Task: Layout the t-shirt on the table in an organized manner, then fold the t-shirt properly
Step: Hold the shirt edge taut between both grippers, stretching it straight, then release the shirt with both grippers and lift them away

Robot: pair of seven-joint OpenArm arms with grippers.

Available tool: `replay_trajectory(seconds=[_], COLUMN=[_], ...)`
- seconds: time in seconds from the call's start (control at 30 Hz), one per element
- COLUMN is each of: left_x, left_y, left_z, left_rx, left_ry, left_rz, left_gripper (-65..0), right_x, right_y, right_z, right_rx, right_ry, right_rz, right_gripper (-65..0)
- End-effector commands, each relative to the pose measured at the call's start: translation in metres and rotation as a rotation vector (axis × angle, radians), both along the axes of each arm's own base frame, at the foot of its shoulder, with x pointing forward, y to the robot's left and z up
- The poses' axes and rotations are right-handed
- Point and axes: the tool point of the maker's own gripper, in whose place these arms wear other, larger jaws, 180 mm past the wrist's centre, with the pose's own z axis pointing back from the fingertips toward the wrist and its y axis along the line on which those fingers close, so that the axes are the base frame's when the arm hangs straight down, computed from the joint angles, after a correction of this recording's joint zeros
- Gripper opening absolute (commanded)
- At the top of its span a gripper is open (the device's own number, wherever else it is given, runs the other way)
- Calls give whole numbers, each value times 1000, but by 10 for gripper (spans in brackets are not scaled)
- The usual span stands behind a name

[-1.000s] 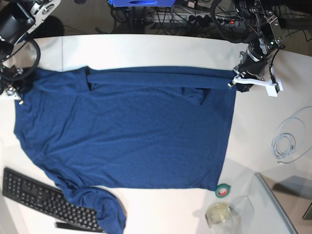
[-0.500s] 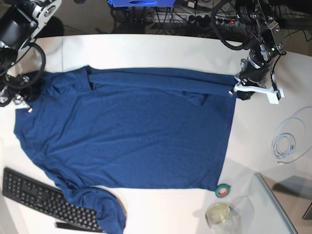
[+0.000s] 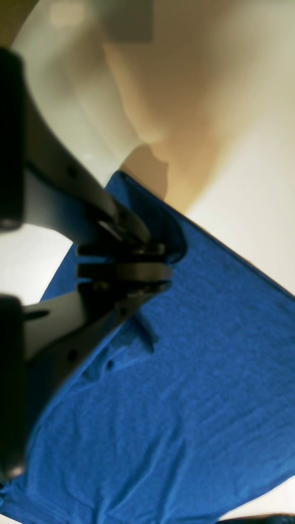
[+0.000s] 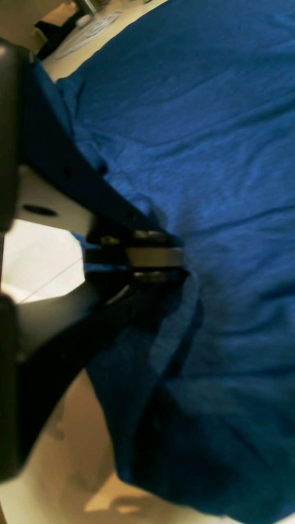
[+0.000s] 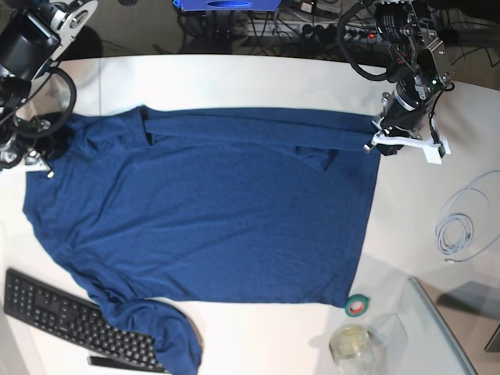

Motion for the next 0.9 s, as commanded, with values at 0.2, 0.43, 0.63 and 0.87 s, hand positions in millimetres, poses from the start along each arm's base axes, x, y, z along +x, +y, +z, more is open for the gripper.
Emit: replay_trajectory(seconds=[0.2,0.43,0.63,0.87], left_x=[14,16,16,15], left_y=[6,8,6,5], left_z=[14,11,-3,-9], left_rx=[15,7,-19,-30], left_ry=[-54,-43,-13,1], left_rz=[11,38,47,52], left_gripper=[-650,-650,-650,-650], right_x=[12,11,11,11], right_y=[-11,-18,-19,-19], right_z=[12,14,14,14], right_rx=[-22,-37,-38,-38], right_ry=[-38,-37,-37,-37], right_rz=[-6,-8,-8,-11], right_gripper=[-642,-642,-642,-641])
